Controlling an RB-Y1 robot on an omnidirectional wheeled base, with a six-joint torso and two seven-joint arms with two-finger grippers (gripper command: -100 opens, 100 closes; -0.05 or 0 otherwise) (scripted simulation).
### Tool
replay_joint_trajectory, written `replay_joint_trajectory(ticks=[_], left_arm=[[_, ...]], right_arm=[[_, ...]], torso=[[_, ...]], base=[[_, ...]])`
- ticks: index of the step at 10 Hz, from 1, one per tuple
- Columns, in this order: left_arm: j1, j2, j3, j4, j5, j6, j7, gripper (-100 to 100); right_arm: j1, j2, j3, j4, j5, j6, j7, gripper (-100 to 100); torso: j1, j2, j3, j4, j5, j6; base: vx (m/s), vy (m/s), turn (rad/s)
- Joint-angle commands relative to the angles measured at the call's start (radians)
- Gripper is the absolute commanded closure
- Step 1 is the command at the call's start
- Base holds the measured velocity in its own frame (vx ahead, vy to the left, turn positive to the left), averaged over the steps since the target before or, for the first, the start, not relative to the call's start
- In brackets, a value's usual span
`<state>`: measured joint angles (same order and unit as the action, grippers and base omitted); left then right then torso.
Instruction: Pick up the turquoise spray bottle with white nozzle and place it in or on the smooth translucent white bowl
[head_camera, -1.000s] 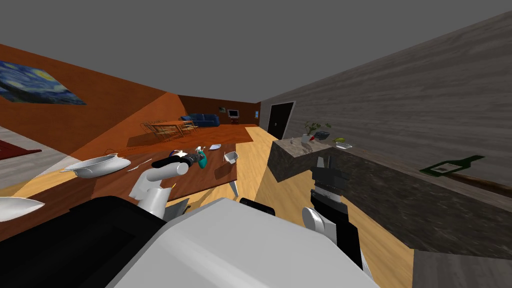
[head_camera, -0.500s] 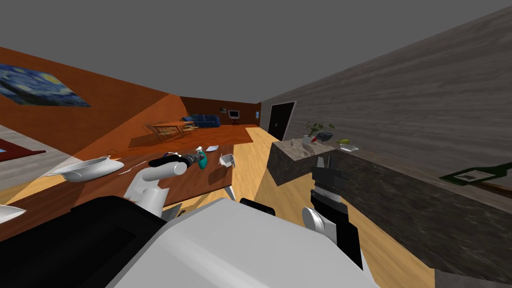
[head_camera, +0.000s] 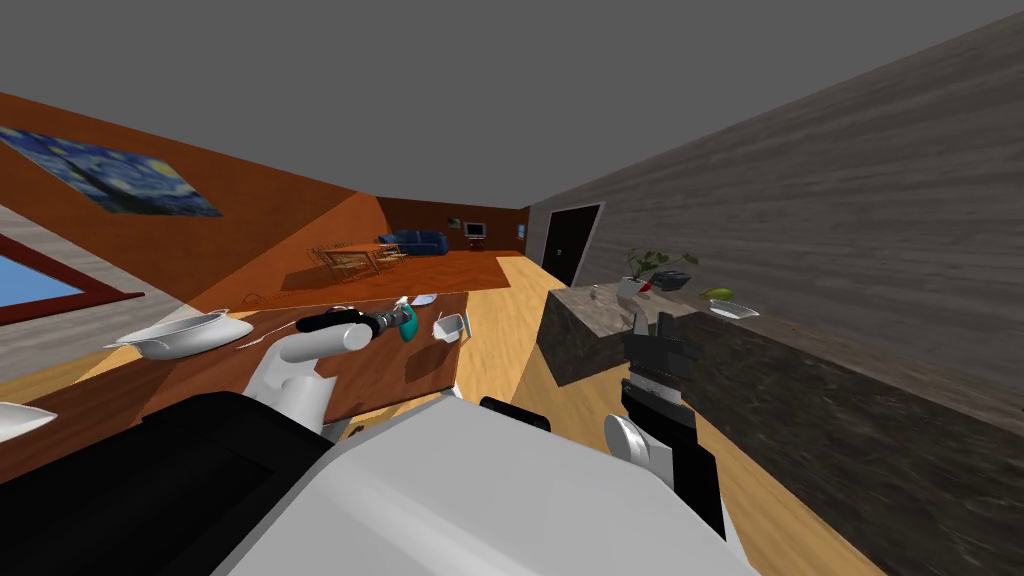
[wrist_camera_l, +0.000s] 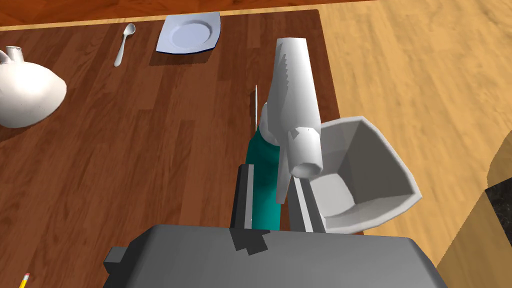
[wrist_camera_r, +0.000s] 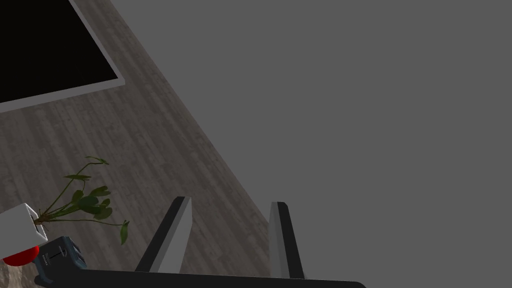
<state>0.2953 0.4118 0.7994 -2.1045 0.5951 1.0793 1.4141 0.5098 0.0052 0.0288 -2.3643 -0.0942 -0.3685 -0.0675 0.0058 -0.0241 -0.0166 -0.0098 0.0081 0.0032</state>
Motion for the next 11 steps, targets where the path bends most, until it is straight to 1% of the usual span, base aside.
replay_joint_trajectory(ticks=[1, 4, 8, 9, 10, 11], left_arm=[[0.002, -0.004, 0.0, -0.004, 0.022, 0.035, 0.0, 100], [0.003, -0.012, 0.001, -0.023, 0.053, 0.105, 0.006, 100], [0.005, -0.019, 0.006, -0.052, 0.089, 0.188, 0.02, 100], [0.004, -0.017, 0.005, -0.046, 0.083, 0.172, 0.017, 100], [0.004, -0.018, 0.005, -0.047, 0.085, 0.176, 0.017, -100], [0.004, -0.018, 0.005, -0.047, 0.084, 0.176, 0.017, -100]], right_arm=[[0.0, 0.0, 0.0, 0.0, 0.0, 0.0, 0.0, 0], [0.0, 0.0, 0.0, 0.0, 0.0, 0.0, 0.0, 0], [0.0, 0.0, 0.0, 0.0, 0.0, 0.0, 0.0, 0], [0.0, 0.0, 0.0, 0.0, 0.0, 0.0, 0.0, 0], [0.0, 0.0, 0.0, 0.0, 0.0, 0.0, 0.0, 0], [-0.001, 0.0, 0.0, 0.0, 0.0, 0.0, 0.0, 0]], torso=[[0.0, 0.0, 0.0, 0.0, 0.0, 0.0], [0.0, -0.001, 0.0, 0.0, 0.0, 0.0], [0.002, 0.005, 0.003, 0.002, 0.0, 0.0], [0.002, 0.005, 0.003, 0.002, 0.0, -0.001], [0.004, 0.01, 0.005, 0.002, 0.0, 0.0], [0.005, 0.013, 0.008, 0.003, 0.001, 0.0]], base=[[0.216, -0.08, 0.146], [0.229, -0.069, 0.145], [0.165, -0.054, 0.105], [0.074, -0.025, 0.031], [0.013, -0.006, -0.005], [0.007, -0.002, 0.001]])
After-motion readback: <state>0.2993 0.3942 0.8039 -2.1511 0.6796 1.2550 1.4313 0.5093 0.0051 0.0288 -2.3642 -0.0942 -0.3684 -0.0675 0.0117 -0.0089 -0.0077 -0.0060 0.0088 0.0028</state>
